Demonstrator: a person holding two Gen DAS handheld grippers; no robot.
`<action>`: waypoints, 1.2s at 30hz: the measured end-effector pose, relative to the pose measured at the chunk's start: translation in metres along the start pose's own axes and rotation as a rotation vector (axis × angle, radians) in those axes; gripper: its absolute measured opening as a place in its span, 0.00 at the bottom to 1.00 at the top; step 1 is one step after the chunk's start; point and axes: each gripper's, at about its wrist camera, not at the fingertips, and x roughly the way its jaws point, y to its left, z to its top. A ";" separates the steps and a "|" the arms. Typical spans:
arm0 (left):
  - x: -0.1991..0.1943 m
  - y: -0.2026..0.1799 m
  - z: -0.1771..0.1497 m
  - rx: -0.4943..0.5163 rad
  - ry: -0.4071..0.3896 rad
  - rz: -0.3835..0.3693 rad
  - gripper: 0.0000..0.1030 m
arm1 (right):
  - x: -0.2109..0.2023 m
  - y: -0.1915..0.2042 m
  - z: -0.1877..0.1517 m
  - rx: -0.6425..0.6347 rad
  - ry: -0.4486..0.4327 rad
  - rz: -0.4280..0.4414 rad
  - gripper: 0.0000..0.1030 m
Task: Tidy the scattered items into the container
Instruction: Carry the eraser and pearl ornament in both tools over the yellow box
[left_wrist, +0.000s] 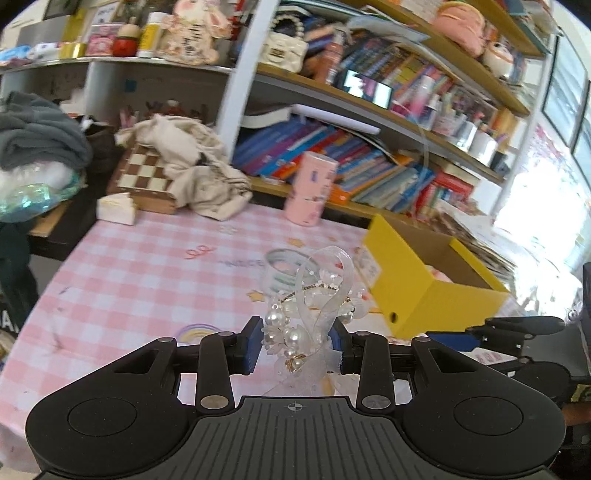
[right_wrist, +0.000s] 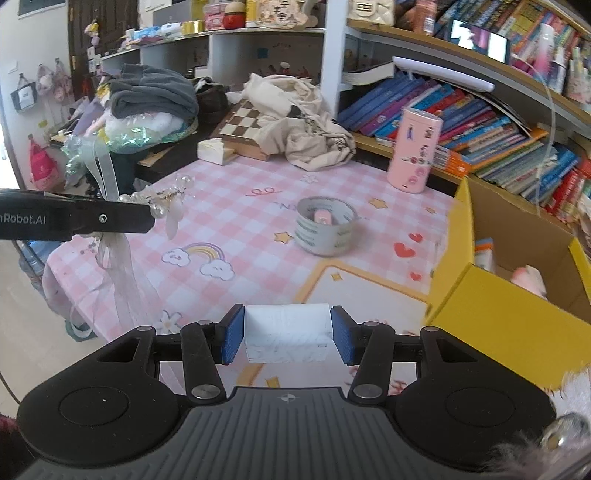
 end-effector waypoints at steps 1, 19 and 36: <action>0.001 -0.003 0.000 0.008 0.001 -0.009 0.34 | -0.003 -0.002 -0.002 0.006 -0.001 -0.008 0.46; 0.039 -0.058 -0.005 0.097 0.092 -0.189 0.34 | -0.040 -0.046 -0.039 0.149 0.036 -0.164 0.46; 0.083 -0.117 -0.007 0.186 0.180 -0.295 0.34 | -0.062 -0.101 -0.076 0.291 0.085 -0.258 0.46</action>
